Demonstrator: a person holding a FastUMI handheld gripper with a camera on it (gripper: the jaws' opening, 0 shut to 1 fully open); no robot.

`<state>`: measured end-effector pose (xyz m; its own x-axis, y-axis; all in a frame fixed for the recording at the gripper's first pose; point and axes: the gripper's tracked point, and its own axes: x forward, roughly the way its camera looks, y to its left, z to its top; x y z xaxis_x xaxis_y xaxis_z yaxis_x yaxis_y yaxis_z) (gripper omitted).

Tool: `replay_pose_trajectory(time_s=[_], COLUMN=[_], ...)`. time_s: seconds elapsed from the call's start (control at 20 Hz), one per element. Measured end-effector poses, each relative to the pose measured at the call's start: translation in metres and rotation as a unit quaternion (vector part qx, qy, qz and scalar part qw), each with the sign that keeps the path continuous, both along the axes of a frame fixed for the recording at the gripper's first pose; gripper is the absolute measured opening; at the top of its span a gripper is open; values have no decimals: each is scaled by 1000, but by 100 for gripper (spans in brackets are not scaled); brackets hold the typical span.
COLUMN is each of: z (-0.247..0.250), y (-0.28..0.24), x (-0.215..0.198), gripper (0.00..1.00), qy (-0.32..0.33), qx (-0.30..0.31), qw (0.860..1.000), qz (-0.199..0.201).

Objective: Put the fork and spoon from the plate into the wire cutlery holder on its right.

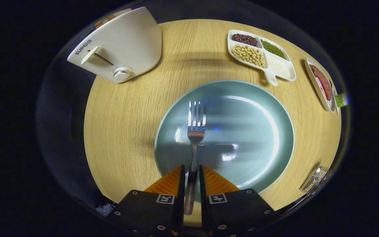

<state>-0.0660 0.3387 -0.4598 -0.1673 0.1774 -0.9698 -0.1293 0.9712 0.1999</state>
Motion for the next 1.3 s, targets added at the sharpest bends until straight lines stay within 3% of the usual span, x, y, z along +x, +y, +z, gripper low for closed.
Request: replay_pose_trajectory(time_s=[0.05,0.2,0.6,1.3], z=[-1,2,57,142], y=[0,-3,-46,-263], x=[0,10,40,-15], gripper=[15,6,3,3], qy=[4,-20,-103,-154], qx=[-5,5,55,-19], qw=[1000,1000,991,978], qz=[-9,-18,-62,-141])
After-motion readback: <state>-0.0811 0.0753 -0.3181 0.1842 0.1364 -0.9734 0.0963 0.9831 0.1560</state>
